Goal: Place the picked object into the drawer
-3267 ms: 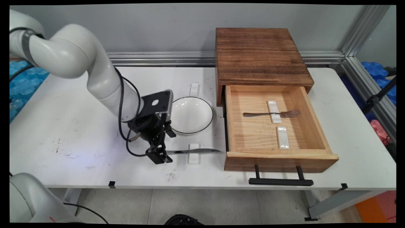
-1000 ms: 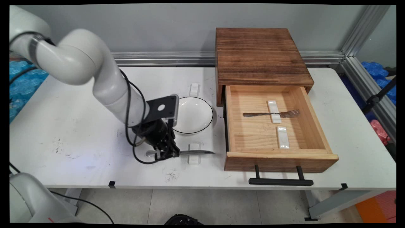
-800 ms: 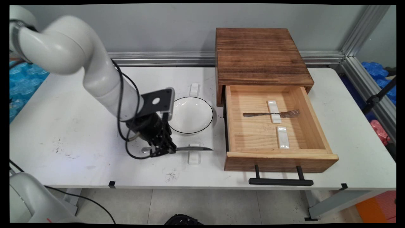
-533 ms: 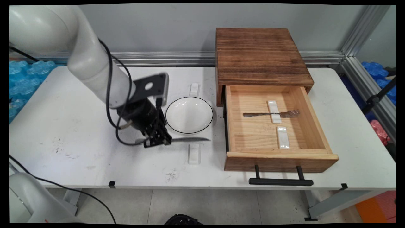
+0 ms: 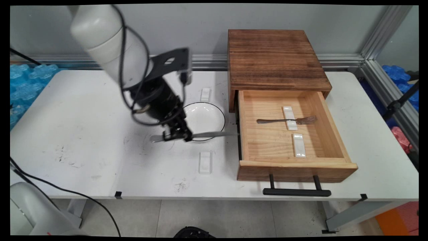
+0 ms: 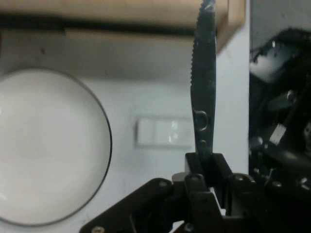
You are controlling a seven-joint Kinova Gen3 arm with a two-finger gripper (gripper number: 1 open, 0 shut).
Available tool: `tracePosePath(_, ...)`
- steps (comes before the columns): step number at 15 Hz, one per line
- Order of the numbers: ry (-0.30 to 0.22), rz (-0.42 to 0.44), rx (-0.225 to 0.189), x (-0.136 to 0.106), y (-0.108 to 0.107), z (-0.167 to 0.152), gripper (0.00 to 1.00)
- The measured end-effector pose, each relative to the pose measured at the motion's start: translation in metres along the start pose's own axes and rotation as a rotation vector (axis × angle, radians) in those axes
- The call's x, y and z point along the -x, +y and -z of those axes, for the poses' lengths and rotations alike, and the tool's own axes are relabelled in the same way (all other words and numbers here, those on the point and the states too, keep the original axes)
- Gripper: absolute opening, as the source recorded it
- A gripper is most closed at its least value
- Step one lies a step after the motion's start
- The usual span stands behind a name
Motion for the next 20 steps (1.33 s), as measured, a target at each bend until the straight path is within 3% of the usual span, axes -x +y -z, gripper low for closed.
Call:
tracePosePath(4, 0.026, 0.018, -0.021, -0.055, -0.002, 0.001, 0.00)
tracePosePath(9, 0.053, 0.018, -0.068, -0.123, -0.007, -0.023, 0.00)
tracePosePath(20, 0.047, -0.022, -0.144, -0.214, -0.021, -0.100, 0.00)
